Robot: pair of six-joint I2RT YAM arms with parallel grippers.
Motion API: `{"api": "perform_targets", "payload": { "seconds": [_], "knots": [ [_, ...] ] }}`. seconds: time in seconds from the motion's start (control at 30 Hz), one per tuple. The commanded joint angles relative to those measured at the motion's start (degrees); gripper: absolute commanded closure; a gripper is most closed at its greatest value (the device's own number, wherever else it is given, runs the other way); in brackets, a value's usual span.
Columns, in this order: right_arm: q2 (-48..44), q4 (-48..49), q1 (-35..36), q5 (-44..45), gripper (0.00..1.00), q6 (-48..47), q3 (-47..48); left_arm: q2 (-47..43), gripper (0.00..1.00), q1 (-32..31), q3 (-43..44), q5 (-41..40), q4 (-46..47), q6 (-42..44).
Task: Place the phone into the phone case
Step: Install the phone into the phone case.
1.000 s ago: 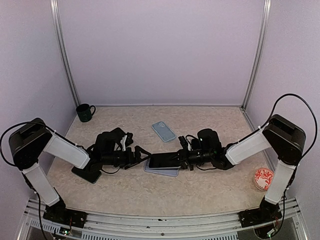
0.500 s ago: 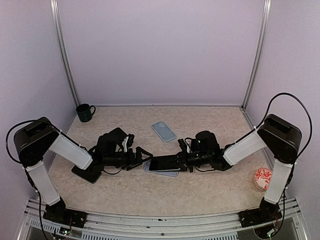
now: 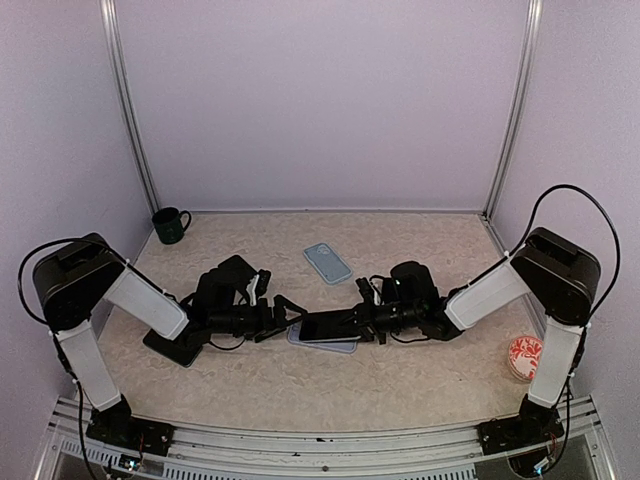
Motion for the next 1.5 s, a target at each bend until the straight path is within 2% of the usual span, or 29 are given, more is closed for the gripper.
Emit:
{"api": "perform_targets", "payload": {
  "seconds": [0.0, 0.77, 1.13, 1.47],
  "knots": [
    [0.8, 4.0, -0.7, -0.9, 1.00, -0.4, 1.8, 1.3, 0.01, -0.4, 1.4, 0.7, 1.9, -0.3],
    [3.9, 5.8, -1.1, -2.0, 1.00, 0.8, 1.2, 3.0, 0.01, -1.4, 2.4, 1.2, 2.6, -0.7],
    [7.0, 10.5, -1.2, -3.6, 1.00, 6.1, -0.5, 3.8, 0.01, -1.8, 2.4, 1.3, 3.5, -1.2],
    [6.5, 10.1, -1.2, -0.6, 1.00, 8.9, -2.5, 2.8, 0.01, -3.5, 1.2, -1.6, 3.8, -3.0]
  ]
}}
